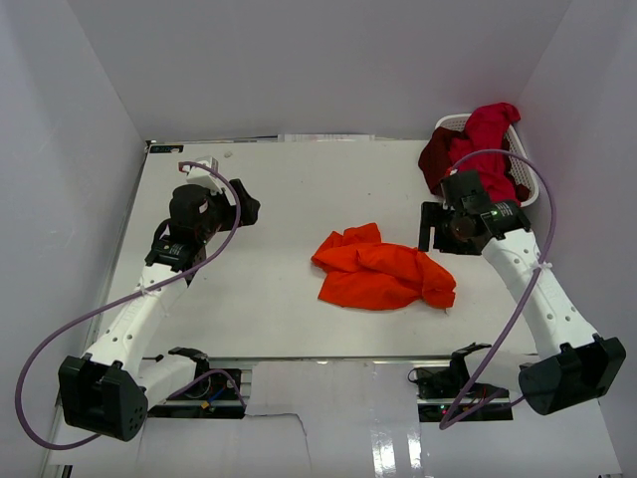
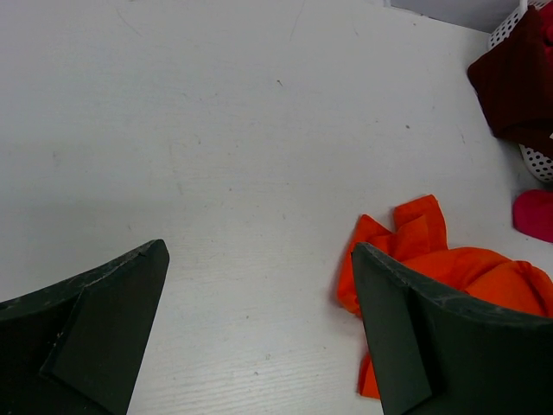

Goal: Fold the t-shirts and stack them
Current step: Move the tshirt to the center of the board, then flatten out the tshirt

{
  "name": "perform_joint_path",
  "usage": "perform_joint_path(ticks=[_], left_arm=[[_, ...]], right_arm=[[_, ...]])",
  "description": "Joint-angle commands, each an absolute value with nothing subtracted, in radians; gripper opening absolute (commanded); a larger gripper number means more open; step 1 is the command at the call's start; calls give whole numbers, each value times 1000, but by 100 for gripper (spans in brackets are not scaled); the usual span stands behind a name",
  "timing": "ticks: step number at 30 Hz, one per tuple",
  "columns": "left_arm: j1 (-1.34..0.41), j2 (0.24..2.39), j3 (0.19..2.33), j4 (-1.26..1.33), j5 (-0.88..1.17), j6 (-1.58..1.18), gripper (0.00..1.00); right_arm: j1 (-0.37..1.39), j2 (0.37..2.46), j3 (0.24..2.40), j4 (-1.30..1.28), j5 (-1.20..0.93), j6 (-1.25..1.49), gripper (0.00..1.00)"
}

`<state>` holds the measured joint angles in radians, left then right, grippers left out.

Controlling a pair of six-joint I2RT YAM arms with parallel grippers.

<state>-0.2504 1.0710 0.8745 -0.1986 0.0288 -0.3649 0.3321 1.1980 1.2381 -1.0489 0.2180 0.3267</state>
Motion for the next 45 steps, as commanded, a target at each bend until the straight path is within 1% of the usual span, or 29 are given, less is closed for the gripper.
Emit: perform_joint_path(ticks=[1, 5, 10, 14, 18, 25, 33, 45], left_arm=[[-247, 1066, 900, -184, 54, -368, 98], [-247, 1074, 902, -183, 61, -367, 98], [-247, 1077, 902, -183, 64, -365, 98], [-249, 1077, 897, -183, 63, -364, 98], [-247, 1081, 899, -183, 60, -362, 98], [-249, 1085, 902, -183, 60, -359, 98], [-248, 1089, 902, -184, 57, -359, 98], [-247, 1091, 903, -184, 58, -356, 98]], right_arm=[[333, 1170, 1319, -1023, 183, 247, 82], [344, 1230, 1322, -982, 85, 199, 83], [440, 1308, 1296, -919, 57, 190, 80], [468, 1391, 1293, -873, -21, 160, 80], [497, 1453, 1325, -853, -49, 153, 79], [623, 1606, 1408, -858, -8, 160, 77], [678, 1706, 1480, -845, -5, 184, 75], [716, 1813, 1528, -845, 179, 195, 71]])
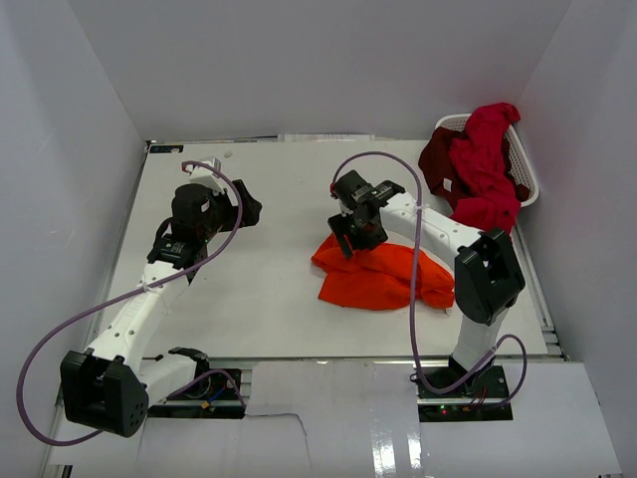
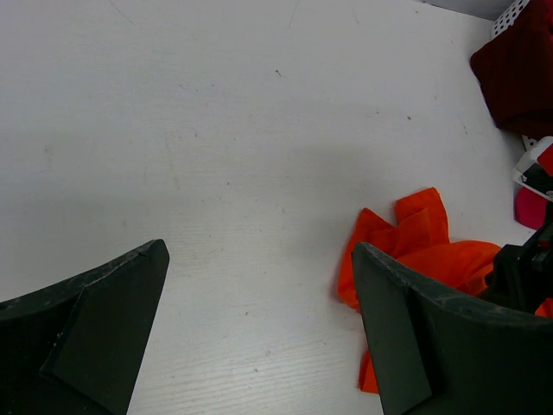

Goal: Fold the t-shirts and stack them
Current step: Flatten out the tshirt

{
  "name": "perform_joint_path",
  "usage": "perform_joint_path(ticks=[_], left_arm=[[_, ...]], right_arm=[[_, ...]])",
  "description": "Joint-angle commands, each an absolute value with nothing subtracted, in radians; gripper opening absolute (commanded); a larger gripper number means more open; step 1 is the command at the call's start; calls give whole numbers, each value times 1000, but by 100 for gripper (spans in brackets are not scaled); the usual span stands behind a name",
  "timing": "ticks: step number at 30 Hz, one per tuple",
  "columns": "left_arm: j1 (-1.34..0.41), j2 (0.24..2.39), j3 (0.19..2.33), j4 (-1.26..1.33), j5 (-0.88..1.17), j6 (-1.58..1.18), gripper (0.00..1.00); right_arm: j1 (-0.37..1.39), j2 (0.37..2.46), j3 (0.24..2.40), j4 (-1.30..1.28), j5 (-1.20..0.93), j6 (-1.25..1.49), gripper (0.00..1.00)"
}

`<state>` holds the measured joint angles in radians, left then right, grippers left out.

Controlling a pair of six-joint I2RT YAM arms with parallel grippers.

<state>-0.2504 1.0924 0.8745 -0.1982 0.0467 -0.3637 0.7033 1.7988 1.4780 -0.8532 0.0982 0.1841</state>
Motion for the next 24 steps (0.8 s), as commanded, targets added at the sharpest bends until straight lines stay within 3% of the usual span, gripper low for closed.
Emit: perform_joint_path(ticks=[1, 11, 14, 17, 24], left_arm=[[-247, 1091, 902, -184, 57, -356, 98], [-247, 1088, 900, -184, 55, -354, 98], [-248, 1088, 902, -184, 57, -354, 98], [-247, 1086, 900, -184, 58, -356, 98], [-247, 1083, 900, -186, 55, -353, 98]], right_arm=[[719, 1828, 1531, -845, 189, 195, 70], [727, 1893, 1578, -857, 291, 201, 49], [727, 1901, 1591, -857, 311, 204, 24], [727, 1908, 1601, -865, 327, 206, 9], [719, 1859, 1680, -903, 390, 224, 8]])
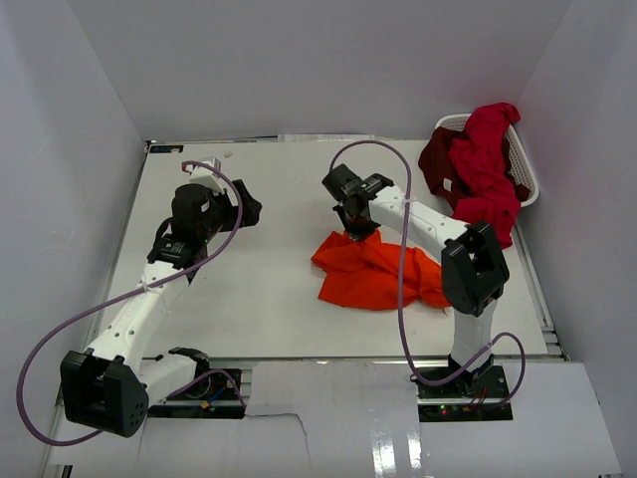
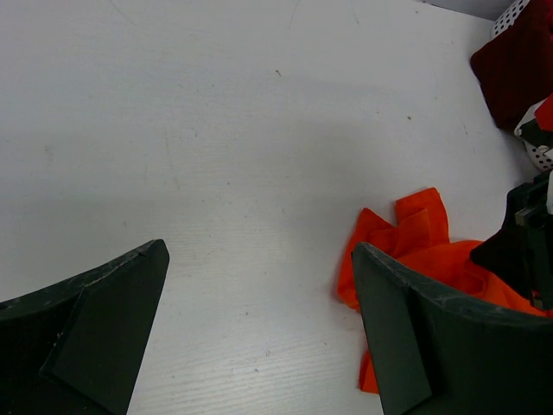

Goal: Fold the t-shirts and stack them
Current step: Flatten out the tshirt

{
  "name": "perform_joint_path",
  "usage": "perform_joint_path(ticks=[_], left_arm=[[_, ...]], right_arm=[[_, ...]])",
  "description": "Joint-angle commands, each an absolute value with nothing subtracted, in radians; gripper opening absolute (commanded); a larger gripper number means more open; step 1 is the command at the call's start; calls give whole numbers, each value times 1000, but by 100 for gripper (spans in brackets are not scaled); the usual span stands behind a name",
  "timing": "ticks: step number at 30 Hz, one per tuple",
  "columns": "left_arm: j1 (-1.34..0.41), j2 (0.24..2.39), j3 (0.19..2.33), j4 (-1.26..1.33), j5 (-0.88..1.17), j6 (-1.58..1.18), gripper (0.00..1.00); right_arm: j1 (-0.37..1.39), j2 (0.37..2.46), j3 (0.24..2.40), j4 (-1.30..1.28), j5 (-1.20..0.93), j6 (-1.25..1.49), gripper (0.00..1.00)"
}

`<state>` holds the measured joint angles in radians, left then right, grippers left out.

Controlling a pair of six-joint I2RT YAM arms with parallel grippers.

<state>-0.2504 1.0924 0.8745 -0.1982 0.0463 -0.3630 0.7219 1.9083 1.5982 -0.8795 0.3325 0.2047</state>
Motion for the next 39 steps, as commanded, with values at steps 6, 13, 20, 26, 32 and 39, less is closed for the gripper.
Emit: perform_joint_path(ticks=[6, 13, 20, 26, 32, 39], left_arm=[[-247, 1081, 899, -187, 54, -353, 98], [-247, 1089, 900, -183, 74, -354, 98], [-247, 1100, 897, -176, 94, -356, 98], [-248, 1135, 928, -169, 204, -364, 98], [-248, 1186, 950, -111, 350, -348, 98], [-264, 1337, 1049, -75, 466, -321, 98]], right_arm=[[626, 1752, 1776, -946, 417, 212, 8], [486, 1663, 1755, -945, 399, 175, 8], [328, 1583, 1822, -916, 289, 107, 8], [212, 1577, 1885, -933, 218, 89, 8], [189, 1572, 1965, -928, 163, 92, 8], [147, 1566, 1997, -911, 166, 95, 8]])
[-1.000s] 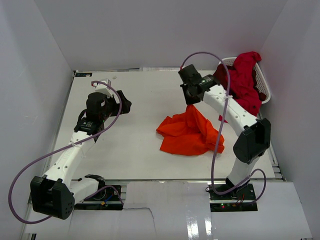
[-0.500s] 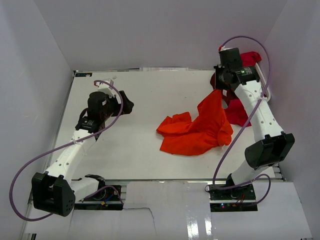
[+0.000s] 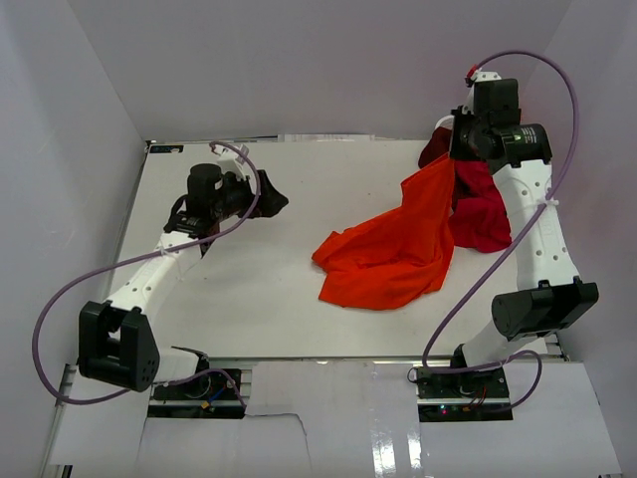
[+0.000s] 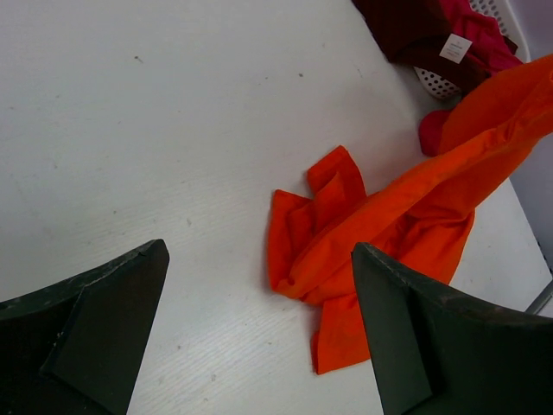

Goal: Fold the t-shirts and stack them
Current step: Flatten out the tshirt

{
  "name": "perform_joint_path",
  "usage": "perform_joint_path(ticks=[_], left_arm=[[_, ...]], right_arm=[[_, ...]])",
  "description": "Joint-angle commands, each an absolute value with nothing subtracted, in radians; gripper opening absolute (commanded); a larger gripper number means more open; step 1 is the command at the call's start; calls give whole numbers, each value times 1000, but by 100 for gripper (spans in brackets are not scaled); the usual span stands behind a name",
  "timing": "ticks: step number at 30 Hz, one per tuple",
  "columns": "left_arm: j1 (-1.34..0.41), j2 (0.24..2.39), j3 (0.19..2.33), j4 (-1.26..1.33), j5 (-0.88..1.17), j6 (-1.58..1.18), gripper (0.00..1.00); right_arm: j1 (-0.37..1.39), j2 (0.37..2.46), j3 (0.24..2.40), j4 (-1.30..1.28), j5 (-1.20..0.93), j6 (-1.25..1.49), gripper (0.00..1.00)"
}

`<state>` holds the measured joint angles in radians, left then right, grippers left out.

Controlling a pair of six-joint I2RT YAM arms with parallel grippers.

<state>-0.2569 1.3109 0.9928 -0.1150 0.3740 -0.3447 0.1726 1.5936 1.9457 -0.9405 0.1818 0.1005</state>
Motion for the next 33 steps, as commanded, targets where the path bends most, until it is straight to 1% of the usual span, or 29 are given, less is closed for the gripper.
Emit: perform_joint_path(ticks=[1, 2, 4, 5, 8, 9, 12, 15, 21, 24, 25, 28, 29, 30, 31, 33], left_arm=[[-270, 1373, 1060, -69, 495, -311, 98], [-273, 1388, 1072, -43, 577, -298, 98], [-294, 1410, 1069, -9, 676, -252, 98], [-301, 1423, 1056, 53, 769, -174, 98], [-311, 1472, 1043, 119, 874, -79, 98], [-311, 1488, 1058, 127, 949, -58, 98], [-316, 1554, 1113, 135, 1055, -6, 98], [-325, 1601, 1157, 127, 1087, 32, 98], [-400, 1663, 1212, 62, 996, 167, 98], [-466, 1726, 1279, -64, 896, 285, 95], [-488, 1752, 1307, -124, 815, 358, 90], [-560, 1758, 1298, -130, 697, 440, 88], [-567, 1756, 1287, -126, 651, 446, 82], [-572, 1759, 1284, -121, 640, 446, 81], [-572, 1766, 1282, -120, 626, 445, 77], [-580, 1769, 1278, -118, 583, 452, 73]], right_arm=[[131, 1572, 2003, -911, 149, 97, 8], [124, 1578, 2009, -911, 140, 95, 8], [109, 1591, 2022, -913, 124, 94, 8], [104, 1595, 2025, -913, 115, 94, 8], [92, 1608, 2025, -913, 97, 92, 8], [92, 1608, 2026, -911, 92, 92, 8], [87, 1615, 2031, -913, 80, 89, 8], [78, 1626, 2039, -914, 65, 89, 8], [72, 1666, 2075, -914, 31, 95, 8], [71, 1693, 2091, -914, 25, 92, 8], [68, 1697, 2092, -914, 23, 92, 8], [63, 1709, 2098, -914, 11, 91, 8], [63, 1710, 2100, -914, 11, 89, 8], [61, 1716, 2102, -914, 11, 89, 8], [61, 1718, 2103, -914, 6, 89, 8], [60, 1723, 2102, -913, -28, 87, 8]])
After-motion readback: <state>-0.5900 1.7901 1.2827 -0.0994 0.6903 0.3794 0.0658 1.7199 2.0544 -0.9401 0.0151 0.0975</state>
